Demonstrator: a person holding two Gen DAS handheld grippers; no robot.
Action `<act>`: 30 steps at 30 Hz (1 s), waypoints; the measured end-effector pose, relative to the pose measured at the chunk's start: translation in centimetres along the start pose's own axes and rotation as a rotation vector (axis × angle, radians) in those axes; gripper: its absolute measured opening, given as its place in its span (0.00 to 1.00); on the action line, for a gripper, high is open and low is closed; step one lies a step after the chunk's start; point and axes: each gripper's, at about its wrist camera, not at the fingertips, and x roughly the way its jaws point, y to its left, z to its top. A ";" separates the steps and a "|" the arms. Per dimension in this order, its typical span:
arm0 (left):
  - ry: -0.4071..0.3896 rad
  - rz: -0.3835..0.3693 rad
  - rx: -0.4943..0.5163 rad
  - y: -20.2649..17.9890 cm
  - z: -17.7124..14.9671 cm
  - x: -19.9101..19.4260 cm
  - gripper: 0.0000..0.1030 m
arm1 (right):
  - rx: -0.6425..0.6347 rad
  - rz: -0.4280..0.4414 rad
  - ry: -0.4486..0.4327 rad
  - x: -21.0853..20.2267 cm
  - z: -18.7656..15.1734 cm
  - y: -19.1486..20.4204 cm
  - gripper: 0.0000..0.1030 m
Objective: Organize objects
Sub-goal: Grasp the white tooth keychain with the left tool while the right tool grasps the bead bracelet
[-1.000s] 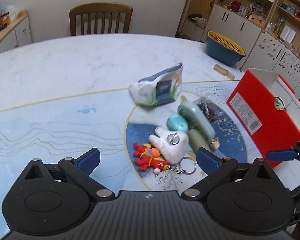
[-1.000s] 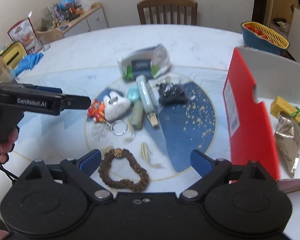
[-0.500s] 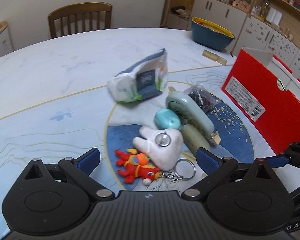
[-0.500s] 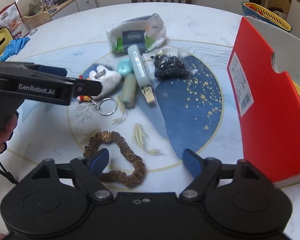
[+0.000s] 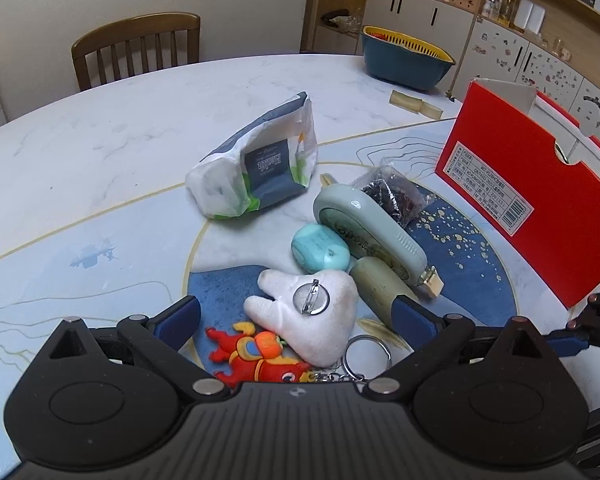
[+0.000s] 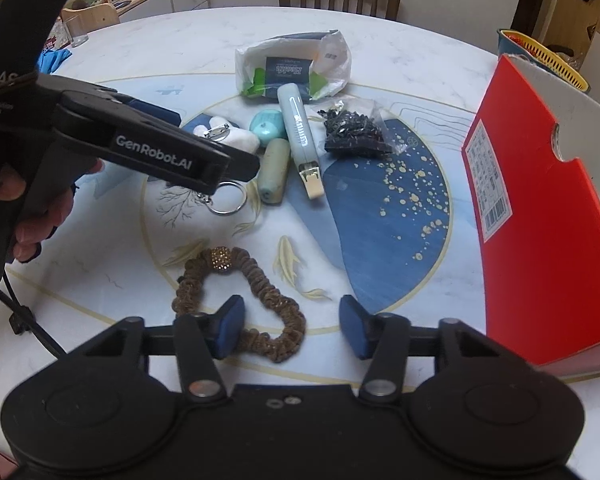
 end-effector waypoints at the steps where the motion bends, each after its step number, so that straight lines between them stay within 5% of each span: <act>1: -0.002 -0.001 -0.003 0.1 0.0 0.0 0.99 | -0.002 0.002 -0.002 0.0 0.0 0.1 0.41; 10: -0.012 -0.036 0.022 -0.2 0.1 -0.3 0.83 | -0.017 0.015 -0.011 -0.2 -0.1 0.5 0.28; 15: 0.015 -0.065 -0.014 0.3 0.4 -0.1 0.56 | 0.004 0.023 -0.012 -0.3 -0.3 0.1 0.21; 21: 0.018 -0.068 -0.014 0.0 0.5 -0.3 0.51 | 0.020 0.017 -0.020 -0.6 -0.7 -0.3 0.07; 30: 0.015 -0.051 -0.047 -0.5 0.8 -2.3 0.51 | 0.037 0.054 -0.083 -3.1 -0.7 -1.1 0.05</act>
